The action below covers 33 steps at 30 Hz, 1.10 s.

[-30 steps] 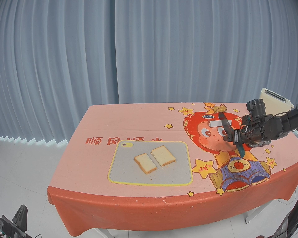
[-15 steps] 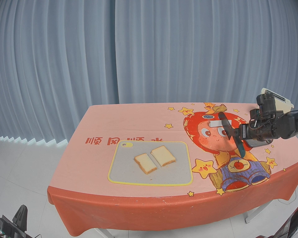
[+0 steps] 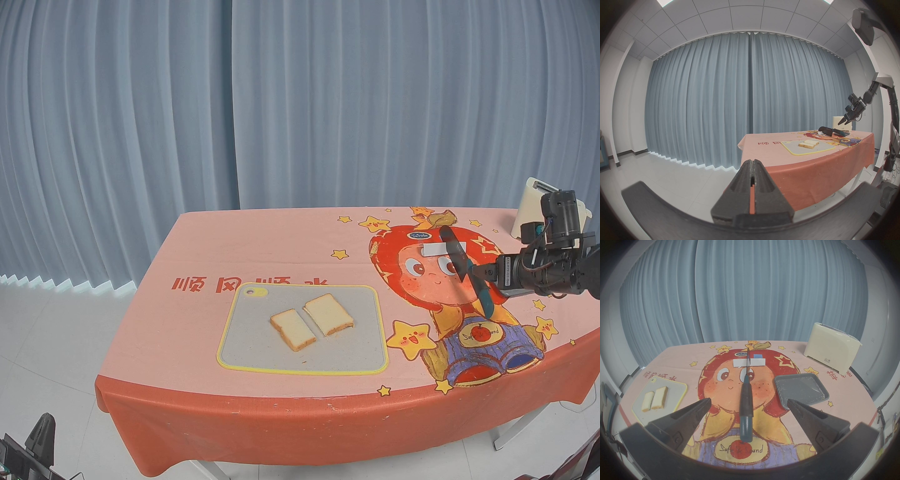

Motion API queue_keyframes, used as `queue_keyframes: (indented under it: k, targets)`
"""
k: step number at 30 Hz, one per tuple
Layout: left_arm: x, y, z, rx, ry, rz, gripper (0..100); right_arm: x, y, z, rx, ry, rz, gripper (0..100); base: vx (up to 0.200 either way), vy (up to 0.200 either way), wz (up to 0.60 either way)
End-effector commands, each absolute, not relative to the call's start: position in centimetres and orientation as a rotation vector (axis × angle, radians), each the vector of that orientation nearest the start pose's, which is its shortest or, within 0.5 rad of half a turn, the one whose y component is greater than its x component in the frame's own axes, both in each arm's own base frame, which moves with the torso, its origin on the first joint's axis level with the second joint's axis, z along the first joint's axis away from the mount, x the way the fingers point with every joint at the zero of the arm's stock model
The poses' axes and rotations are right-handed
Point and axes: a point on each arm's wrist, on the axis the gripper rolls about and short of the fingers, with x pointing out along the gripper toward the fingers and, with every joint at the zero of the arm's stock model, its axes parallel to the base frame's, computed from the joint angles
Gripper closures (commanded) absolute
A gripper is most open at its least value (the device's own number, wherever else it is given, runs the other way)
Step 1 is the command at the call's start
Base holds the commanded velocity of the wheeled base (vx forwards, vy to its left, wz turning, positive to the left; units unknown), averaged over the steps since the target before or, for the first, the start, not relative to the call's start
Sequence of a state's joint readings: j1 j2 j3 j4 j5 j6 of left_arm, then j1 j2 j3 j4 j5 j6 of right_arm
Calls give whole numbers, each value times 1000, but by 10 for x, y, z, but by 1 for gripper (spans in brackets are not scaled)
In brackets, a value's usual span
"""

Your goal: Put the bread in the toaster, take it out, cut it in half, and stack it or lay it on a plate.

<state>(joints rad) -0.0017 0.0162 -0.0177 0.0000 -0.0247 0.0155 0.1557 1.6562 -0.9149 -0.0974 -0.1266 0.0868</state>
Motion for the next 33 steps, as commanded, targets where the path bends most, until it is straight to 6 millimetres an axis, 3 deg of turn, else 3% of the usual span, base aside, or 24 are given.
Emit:
queue_keyframes:
  k: [1, 4, 5, 10, 14, 21, 23, 24, 29, 33]
  targets:
    - [-23, -1, 75, 15, 0, -26, 100, 253, 44, 181, 7, 552, 27, 0, 0, 0, 0]
    - [-23, -1, 75, 15, 0, -26, 100, 241, 43, 179, 11, 514, 29, 0, 0, 0, 0]
    - [-23, -1, 75, 15, 0, -26, 100, 226, 42, 177, 17, 476, 40, 0, 0, 0, 0]
    - [-23, -1, 75, 15, 0, -26, 100, 195, 42, 171, 27, 415, 71, 0, 0, 0, 0]
    - [-23, -1, 75, 15, 0, -26, 100, 175, 38, 175, 57, 328, 89, 0, 0, 0, 0]
    - [-23, -1, 75, 15, 0, -26, 100, 123, 27, 166, 125, 274, 140, 0, 0, 0, 0]
    - [-23, -1, 75, 15, 0, -26, 100, 117, 26, 164, 144, 269, 147, 0, 0, 0, 0]
    - [-23, -1, 75, 15, 0, -26, 100, 103, 23, 160, 195, 253, 160, 0, 0, 0, 0]
    - [-23, -1, 75, 15, 0, -26, 100, 84, 20, 162, 267, 196, 251, 0, 0, 0, 0]
    - [-23, -1, 75, 15, 0, -26, 100, 56, 17, 155, 395, 155, 411, 0, 0, 0, 0]
